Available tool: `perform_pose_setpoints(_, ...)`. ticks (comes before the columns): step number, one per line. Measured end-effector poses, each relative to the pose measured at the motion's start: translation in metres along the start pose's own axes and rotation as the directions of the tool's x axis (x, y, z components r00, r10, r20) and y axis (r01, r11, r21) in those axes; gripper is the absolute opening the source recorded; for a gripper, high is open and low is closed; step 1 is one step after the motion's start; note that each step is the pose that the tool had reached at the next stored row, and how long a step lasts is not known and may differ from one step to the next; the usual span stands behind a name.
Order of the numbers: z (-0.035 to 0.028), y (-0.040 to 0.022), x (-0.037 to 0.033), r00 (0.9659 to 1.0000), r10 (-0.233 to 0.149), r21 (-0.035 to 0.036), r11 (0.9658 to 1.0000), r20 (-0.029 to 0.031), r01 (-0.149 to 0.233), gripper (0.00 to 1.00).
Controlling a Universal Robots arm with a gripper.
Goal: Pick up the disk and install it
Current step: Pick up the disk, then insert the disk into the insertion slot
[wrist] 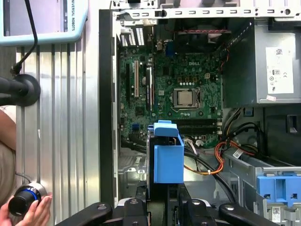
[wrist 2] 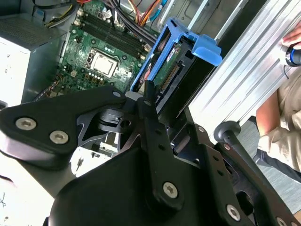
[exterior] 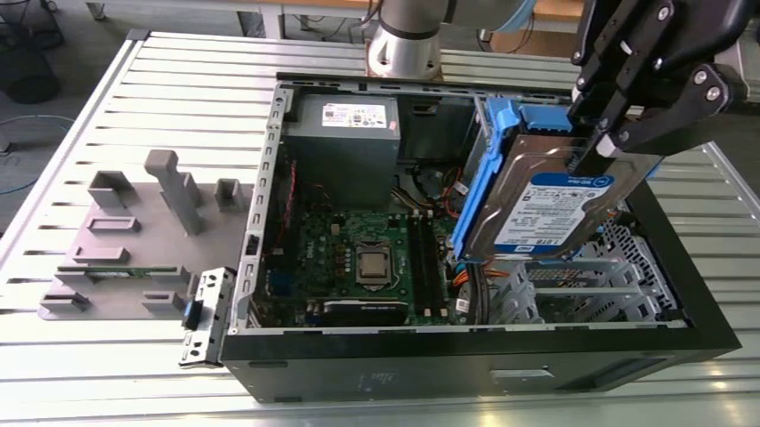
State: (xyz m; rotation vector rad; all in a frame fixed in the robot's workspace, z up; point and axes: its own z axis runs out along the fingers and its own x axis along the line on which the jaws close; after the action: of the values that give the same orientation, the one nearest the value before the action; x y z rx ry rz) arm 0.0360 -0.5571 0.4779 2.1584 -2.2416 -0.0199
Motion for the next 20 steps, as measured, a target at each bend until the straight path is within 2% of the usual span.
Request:
perform_pose_setpoints(5, -0.0003, -0.0127, -0.0005, 1.0000, 0.000, -0.0005, 1.0000, -0.0001, 0.000, 0.35)
perform_pose_setpoints(16, -0.0010, -0.0525, -0.0020, 1.0000, 0.000, -0.0033, 1.0000, -0.0001, 0.000, 0.35)
perform_pose_setpoints(20, -0.0011, -0.0634, -0.0024, 1.0000, 0.000, -0.0038, 1.0000, -0.0002, 0.000, 0.35)
